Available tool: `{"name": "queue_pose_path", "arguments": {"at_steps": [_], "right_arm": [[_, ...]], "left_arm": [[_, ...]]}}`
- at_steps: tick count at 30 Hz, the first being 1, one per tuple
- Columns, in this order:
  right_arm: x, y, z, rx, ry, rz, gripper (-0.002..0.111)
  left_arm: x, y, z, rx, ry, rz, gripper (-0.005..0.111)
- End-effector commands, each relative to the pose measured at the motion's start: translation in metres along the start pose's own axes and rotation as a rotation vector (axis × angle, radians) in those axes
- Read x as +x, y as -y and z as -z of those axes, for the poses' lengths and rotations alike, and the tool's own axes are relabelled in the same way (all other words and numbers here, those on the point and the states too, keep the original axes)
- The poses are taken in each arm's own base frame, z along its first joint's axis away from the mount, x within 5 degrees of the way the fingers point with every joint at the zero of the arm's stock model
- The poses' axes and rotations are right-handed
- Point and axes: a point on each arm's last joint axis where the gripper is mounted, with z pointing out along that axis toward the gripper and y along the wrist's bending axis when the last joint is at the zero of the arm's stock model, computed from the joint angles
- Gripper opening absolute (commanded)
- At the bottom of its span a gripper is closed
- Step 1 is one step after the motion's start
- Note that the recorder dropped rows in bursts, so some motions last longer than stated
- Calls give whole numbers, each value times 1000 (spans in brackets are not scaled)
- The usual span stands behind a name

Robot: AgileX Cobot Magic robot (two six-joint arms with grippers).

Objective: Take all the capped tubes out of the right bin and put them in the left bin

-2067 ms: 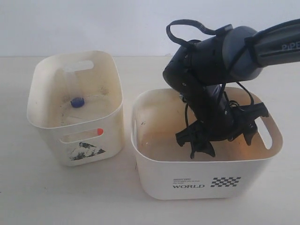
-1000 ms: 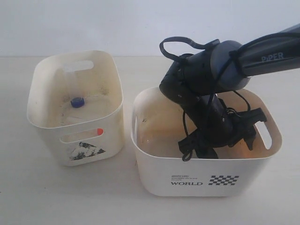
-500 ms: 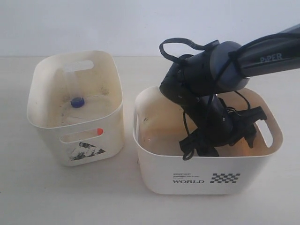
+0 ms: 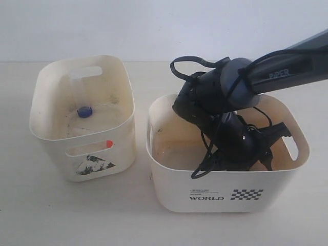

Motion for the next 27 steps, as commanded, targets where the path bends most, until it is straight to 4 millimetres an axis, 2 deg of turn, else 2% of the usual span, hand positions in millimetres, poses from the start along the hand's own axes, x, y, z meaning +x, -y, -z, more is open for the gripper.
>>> {"name": "queue_pose_path", "arguments": {"at_steps": [1, 4, 9, 15, 27], "right_arm": [[-1, 0, -2, -4, 4, 8, 40], [-1, 0, -2, -4, 4, 7, 33], [-2, 0, -2, -1, 7, 20, 0], [-2, 7, 8, -12, 38, 20, 0], [4, 51, 63, -85, 213, -62, 0]], "left_arm": [[-1, 0, 0, 1, 3, 13, 4], [-1, 0, 0, 1, 3, 13, 4], [-1, 0, 0, 1, 3, 13, 4], [-1, 0, 0, 1, 3, 13, 4], [-1, 0, 0, 1, 3, 13, 4]]}}
